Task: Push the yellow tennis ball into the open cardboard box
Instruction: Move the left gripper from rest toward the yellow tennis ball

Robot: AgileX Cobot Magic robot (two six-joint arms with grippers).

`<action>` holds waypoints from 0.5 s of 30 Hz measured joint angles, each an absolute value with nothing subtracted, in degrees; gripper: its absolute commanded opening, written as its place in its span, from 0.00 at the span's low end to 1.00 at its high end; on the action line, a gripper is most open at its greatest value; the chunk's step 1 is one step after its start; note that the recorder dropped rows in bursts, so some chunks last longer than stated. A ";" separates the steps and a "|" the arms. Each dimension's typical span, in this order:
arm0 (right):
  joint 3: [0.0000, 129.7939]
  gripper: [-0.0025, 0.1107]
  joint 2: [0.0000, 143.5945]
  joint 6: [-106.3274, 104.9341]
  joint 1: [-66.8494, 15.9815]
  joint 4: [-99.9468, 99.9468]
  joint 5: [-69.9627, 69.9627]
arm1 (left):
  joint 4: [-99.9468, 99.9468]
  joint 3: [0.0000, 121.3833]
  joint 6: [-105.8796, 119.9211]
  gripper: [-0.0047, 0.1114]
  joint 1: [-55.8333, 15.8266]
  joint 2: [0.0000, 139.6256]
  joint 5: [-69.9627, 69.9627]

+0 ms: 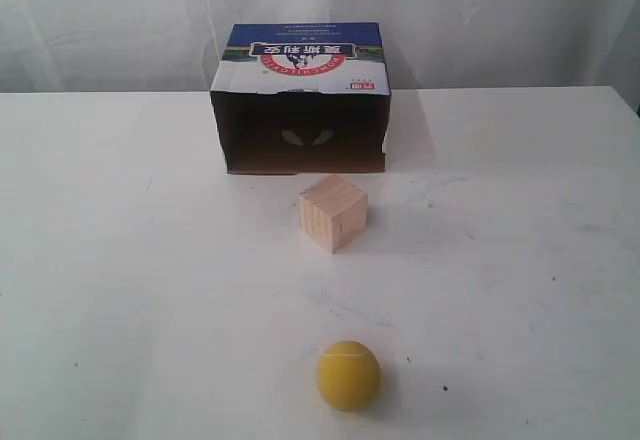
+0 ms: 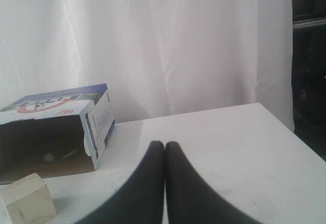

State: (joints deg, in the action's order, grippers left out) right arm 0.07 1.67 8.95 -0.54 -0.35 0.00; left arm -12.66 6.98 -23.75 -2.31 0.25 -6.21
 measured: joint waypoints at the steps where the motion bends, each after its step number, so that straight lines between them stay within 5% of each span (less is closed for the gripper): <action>1: 0.07 0.02 1.67 8.95 -0.54 -0.35 0.00 | -12.85 8.56 -22.21 0.04 -2.92 0.15 -7.34; 15: 0.07 0.02 1.67 8.95 -0.54 -0.35 0.00 | -47.62 24.99 30.45 0.04 -7.22 23.51 -27.18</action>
